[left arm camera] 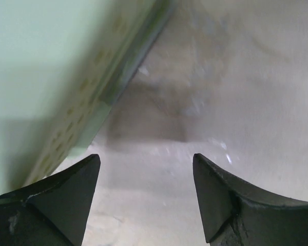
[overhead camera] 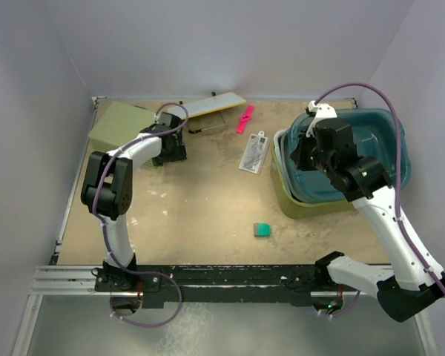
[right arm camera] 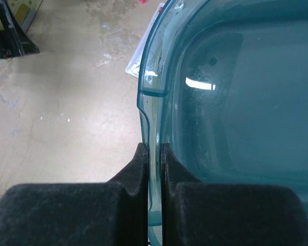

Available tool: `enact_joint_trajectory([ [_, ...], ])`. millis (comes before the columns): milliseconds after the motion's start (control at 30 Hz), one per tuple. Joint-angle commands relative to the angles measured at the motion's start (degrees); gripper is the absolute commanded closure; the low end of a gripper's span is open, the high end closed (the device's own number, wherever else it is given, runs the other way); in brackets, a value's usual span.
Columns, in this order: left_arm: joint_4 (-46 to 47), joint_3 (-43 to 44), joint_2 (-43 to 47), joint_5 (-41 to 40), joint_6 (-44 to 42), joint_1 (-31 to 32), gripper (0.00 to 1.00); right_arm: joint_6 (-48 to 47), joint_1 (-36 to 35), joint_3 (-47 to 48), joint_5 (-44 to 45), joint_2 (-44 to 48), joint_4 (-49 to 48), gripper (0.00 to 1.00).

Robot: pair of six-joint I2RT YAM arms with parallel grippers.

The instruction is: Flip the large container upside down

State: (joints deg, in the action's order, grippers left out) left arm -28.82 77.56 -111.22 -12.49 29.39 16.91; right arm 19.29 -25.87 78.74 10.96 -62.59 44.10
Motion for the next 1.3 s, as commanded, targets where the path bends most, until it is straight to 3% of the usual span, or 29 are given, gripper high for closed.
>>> enact_joint_trajectory([
  [0, 2.0, 5.8, -0.5, -2.5, -0.7, -6.0, 0.3, -0.4, 0.2, 0.8, 2.4, 1.7, -0.9, 1.0],
  [400, -2.4, 19.8, -8.7, -2.5, -2.7, -9.7, 0.3, -0.1, 0.2, 0.7, 0.8, 2.9, -0.8, 1.0],
  [600, -2.3, 13.3, 5.4, -2.9, -4.1, -5.6, 0.28, -0.5, 0.2, 1.8, -3.3, 4.0, -1.3, 1.0],
  [733, -3.6, 9.0, 15.2, -0.5, -3.5, -3.7, 0.28, -1.6, 0.2, 9.6, -4.2, 2.5, -0.3, 1.0],
  [967, -3.7, -1.2, 29.6, 5.9, -0.2, -3.5, 0.27, -1.8, 0.2, 21.5, -13.3, -0.7, -0.5, 1.0],
  [1133, -7.9, -3.5, 36.6, 4.8, 2.5, -3.5, 0.27, 0.3, 0.2, 23.6, -23.9, -1.7, -5.0, 1.0],
  [1267, -13.2, -0.9, 41.1, -0.9, 4.2, -3.7, 0.26, 4.1, 0.2, 20.9, -38.7, -1.4, -14.5, 1.0],
])
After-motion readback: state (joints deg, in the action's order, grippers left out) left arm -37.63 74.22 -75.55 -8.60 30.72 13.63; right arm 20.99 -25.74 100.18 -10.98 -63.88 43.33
